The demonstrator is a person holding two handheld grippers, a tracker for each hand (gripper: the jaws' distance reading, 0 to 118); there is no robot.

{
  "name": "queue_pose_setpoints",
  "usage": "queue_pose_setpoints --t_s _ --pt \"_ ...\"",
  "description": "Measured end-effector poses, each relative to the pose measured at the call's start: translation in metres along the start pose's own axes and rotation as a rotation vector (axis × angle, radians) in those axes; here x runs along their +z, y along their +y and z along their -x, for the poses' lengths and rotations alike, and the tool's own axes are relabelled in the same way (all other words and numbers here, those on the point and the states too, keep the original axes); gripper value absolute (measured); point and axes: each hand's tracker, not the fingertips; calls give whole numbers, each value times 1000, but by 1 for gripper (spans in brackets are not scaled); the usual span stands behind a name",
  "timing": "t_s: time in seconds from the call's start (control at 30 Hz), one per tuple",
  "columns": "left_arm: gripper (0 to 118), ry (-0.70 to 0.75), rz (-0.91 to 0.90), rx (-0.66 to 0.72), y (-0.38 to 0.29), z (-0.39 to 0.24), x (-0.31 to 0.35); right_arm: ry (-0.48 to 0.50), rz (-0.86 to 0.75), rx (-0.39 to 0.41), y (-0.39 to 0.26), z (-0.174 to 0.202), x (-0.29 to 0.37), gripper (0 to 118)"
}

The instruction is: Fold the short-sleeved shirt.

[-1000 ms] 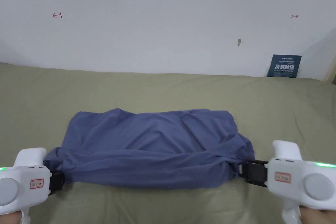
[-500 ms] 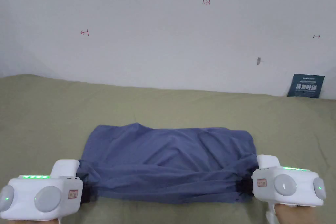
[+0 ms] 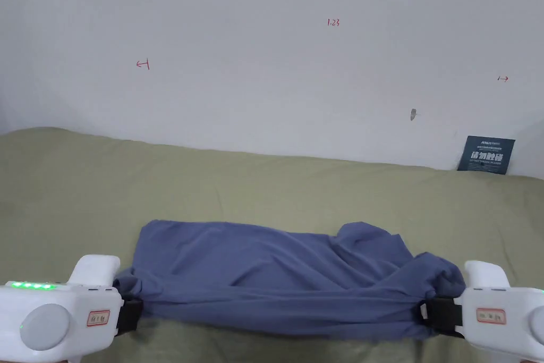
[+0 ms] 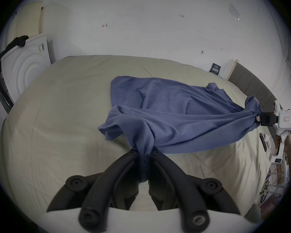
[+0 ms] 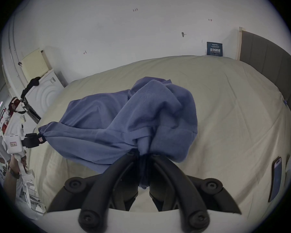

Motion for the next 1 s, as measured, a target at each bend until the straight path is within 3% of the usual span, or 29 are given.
queue_pose_setpoints --t_s 0.13,0.33,0.53,0.73,0.8,1.0 --pt "8 -17 47 -45 -20 -5 28 -3 45 -22 -25 5 35 12" --pt "8 -46 103 4 -66 -4 63 -63 112 -10 -75 19 75 11" --pt "8 -62 199 59 -112 0 83 -83 170 -123 -125 14 95 11" --pt "8 -73 249 79 -147 2 106 -79 186 -176 -165 12 119 11" --pt "8 -86 262 126 -155 6 110 -79 197 -169 -173 10 119 11" --pt "10 -66 269 67 -156 -4 104 -108 205 -146 -176 13 109 15"
